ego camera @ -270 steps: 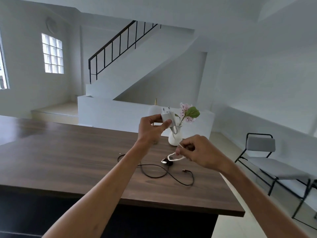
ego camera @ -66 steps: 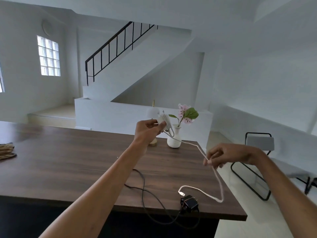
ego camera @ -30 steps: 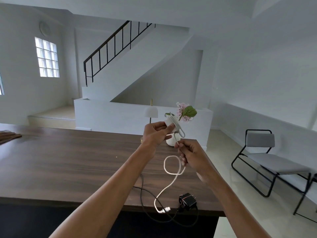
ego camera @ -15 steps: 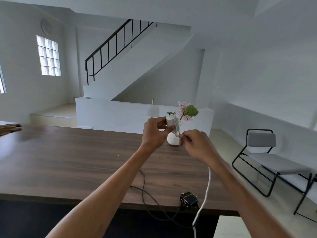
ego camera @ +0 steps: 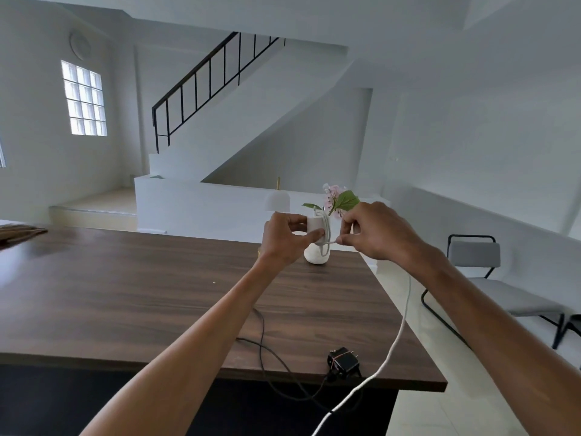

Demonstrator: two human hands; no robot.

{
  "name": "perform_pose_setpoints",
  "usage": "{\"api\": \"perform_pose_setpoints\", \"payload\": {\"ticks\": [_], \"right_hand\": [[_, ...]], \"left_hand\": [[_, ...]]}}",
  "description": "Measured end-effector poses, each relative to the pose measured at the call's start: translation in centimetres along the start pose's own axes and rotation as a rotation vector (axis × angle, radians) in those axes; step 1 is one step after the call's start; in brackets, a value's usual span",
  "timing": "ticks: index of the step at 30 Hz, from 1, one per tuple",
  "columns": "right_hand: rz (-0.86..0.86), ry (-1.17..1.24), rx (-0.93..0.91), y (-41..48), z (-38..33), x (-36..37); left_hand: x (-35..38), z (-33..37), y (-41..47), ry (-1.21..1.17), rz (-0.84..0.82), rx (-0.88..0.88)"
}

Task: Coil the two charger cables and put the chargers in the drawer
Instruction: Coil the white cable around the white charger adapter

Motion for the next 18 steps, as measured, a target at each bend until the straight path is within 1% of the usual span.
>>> {"api": "perform_pose_setpoints", "payload": {"ticks": [4, 7, 11, 15, 18], "right_hand": [[-0.034, -0.053, -0.065, 0.2, -1.2, -0.8], [-0.005, -0.051, -0.116, 1.3, -1.6, -2.1], [-0.002, 0.003, -0.148, 3.0, -1.5, -3.7], [0.06, 0.081, -0.168, 4.5, -1.1, -4.2], [0.089, 0.182, -0.161, 5.3, -0.3, -4.0]], "left_hand": [[-0.3, -0.6, -0.2, -0.003, -0.019, 0.005], [-0.5, -1.3, -0.5, 0.019, -0.05, 0.018], [0.0, -2.0, -1.2, -0.041, -0.17, 0.025], [0.9, -0.6, -2.0, -0.065, -0.301, 0.106], [1.0, 0.5, -2.7, -0.111, -0.401, 0.126]]}}
Point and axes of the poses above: each hand's wrist, its own y-axis towards the middle knuckle, its own x-axis out of the palm, z = x × y, the point moved 7 cm from there along y, towards the middle knuckle, and after that the axes turned 7 degrees about z, right-handed, at the moved point
